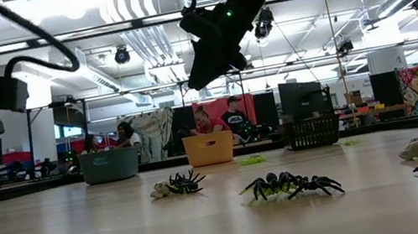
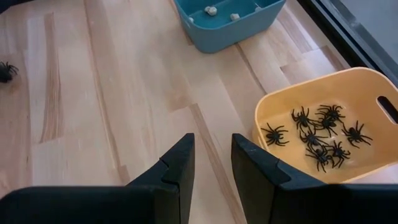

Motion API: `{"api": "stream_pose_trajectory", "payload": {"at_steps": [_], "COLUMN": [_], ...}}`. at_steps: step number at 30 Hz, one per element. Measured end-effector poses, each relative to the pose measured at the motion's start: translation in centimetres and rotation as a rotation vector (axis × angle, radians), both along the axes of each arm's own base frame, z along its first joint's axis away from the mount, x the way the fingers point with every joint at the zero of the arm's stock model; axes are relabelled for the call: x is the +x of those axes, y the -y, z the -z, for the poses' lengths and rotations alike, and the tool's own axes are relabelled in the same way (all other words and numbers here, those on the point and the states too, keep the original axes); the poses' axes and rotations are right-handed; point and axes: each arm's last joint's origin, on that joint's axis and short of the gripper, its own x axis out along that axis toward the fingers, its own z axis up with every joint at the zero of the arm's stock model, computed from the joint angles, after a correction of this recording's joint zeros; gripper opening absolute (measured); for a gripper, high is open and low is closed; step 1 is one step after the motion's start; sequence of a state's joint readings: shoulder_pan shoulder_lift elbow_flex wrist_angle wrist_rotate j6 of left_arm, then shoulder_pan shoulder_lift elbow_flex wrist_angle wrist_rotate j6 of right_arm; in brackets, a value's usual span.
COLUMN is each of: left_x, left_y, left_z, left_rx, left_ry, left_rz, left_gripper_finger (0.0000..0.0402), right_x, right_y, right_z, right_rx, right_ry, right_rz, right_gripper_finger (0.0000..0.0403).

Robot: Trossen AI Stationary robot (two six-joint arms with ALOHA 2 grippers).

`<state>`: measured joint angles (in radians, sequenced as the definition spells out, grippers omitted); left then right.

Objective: Sort Halloween decoration
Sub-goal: Put the black spider toy into the orange bin

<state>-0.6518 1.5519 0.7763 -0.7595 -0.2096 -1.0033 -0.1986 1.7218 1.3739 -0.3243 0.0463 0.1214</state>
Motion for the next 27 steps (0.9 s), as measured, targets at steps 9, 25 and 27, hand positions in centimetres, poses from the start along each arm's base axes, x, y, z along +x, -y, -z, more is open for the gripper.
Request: {"api": "stream_pose_trajectory", "payload": {"at_steps": [9, 25, 27], "left_x": [-0.2, 2.3, 2.8], "left_y": [-0.3, -1.5, -1.8], "left_z": [-2.1, -11.4, -12.1], "left_rx": [-0.009, 0.079, 0.115], "left_ry": [0.11, 0.9, 0.954], "left_rz": [0.005, 0.351, 0.401], "left_gripper_finger": [0.0, 0.0, 0.0], "right_x": [0.0, 0.1, 0.2], "right_y": [0.0, -4.7, -5.8], "right_z": [0.0, 2.6, 3.0], "right_rx": [-0.001, -0.007, -0.03], "right_ry": [-0.001, 0.023, 0.061], "right_rz": [-0.002, -0.282, -0.352], "right_gripper_finger": [0.0093, 0.0093, 0.0093]}}
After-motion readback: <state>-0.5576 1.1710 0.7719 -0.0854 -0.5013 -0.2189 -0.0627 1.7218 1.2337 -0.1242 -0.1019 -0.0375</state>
